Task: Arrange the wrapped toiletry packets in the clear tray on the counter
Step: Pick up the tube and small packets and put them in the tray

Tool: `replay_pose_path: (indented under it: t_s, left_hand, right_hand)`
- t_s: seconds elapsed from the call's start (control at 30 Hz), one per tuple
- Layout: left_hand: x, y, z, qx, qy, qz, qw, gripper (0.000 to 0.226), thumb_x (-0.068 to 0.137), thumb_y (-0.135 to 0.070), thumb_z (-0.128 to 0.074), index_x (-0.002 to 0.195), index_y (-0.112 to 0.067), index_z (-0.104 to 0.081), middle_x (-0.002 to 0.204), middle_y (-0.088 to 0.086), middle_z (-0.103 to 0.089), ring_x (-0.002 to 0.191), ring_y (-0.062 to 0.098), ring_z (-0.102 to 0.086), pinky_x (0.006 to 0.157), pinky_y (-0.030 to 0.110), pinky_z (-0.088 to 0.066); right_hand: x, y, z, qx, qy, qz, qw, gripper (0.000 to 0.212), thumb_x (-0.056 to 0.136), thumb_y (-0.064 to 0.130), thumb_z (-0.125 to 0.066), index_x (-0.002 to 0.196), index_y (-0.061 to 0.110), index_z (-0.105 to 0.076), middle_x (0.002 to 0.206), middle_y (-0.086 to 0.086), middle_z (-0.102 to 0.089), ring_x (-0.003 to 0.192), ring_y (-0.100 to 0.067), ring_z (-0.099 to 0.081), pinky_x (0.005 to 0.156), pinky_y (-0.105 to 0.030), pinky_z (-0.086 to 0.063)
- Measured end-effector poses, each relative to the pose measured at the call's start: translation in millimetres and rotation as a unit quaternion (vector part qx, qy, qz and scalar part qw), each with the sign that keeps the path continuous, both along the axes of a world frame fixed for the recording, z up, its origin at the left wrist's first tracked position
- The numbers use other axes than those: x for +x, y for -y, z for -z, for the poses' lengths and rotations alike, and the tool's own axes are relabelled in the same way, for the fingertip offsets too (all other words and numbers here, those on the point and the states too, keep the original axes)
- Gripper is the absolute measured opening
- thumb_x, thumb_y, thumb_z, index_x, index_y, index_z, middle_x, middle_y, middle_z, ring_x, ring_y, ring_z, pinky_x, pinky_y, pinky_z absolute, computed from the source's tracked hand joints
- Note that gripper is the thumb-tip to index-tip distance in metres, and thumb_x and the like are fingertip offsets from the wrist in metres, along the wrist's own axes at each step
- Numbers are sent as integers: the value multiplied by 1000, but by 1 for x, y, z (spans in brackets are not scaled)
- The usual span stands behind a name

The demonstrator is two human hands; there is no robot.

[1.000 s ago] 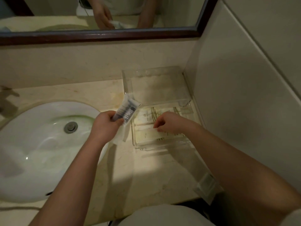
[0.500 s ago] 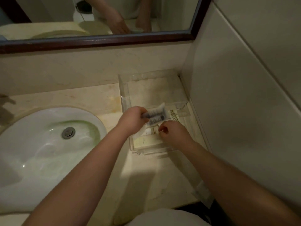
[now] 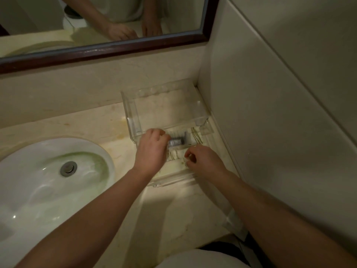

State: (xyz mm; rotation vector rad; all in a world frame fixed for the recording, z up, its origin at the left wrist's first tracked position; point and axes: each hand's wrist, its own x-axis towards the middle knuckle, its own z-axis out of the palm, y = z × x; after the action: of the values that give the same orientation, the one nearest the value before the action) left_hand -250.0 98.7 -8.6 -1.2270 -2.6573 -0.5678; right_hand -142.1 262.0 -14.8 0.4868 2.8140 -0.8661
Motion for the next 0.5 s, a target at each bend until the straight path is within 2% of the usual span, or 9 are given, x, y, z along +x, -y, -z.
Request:
replay_pose_path:
  t_s: [0.03, 0.1, 0.13, 0.2, 0.33, 0.5]
  left_hand:
    - [4, 3, 4, -19, 5, 41, 999, 32, 75, -3, -67, 107, -10, -67, 106, 14, -65, 98, 36, -58, 78, 42, -49]
    - [13, 10, 12, -97, 32, 76, 992, 42, 86, -18, -61, 128, -13, -58, 131, 12, -58, 122, 35, -51, 95, 45, -46]
    - [16, 13, 16, -141, 52, 67, 986, 50, 92, -29, -54, 139, -15, -47, 145, 10, -47, 135, 34, -39, 105, 47, -39]
    - [18, 17, 23, -193, 87, 45, 976, 61, 97, -46, -35, 150, -18, -25, 160, 6, -23, 147, 31, -15, 116, 50, -23]
    - [15, 16, 24, -202, 98, 32, 974, 67, 95, -56, -14, 152, -22, -14, 163, 3, -10, 149, 28, -3, 118, 52, -12]
    - [11, 15, 22, -214, 101, 34, 971, 66, 96, -54, -18, 153, -20, -10, 163, 3, -9, 149, 28, -2, 119, 52, -10]
  right_hand:
    - [0, 1, 0, 4, -3, -1, 1000, 18, 82, 27, -68, 100, 28, -66, 87, 12, -55, 78, -9, -57, 69, -27, -50]
    - [1, 3, -1, 7, -11, -3, 1000, 26, 80, 26, -71, 105, 28, -66, 89, 11, -55, 79, -10, -57, 71, -29, -51]
    - [1, 4, -2, 7, -13, -4, 1000, 30, 80, 25, -71, 109, 27, -66, 91, 9, -57, 80, -10, -56, 73, -30, -51]
    - [2, 6, -2, 11, -12, -8, 1000, 34, 80, 25, -71, 113, 27, -65, 98, 4, -61, 85, -13, -58, 77, -33, -52]
    - [5, 8, -1, 26, -9, -23, 999, 36, 83, 27, -69, 118, 28, -63, 100, 1, -58, 92, -18, -58, 80, -33, -50]
    - [3, 8, -3, 30, 1, -36, 999, 38, 83, 26, -69, 120, 28, -64, 98, 2, -56, 93, -19, -58, 80, -33, -50]
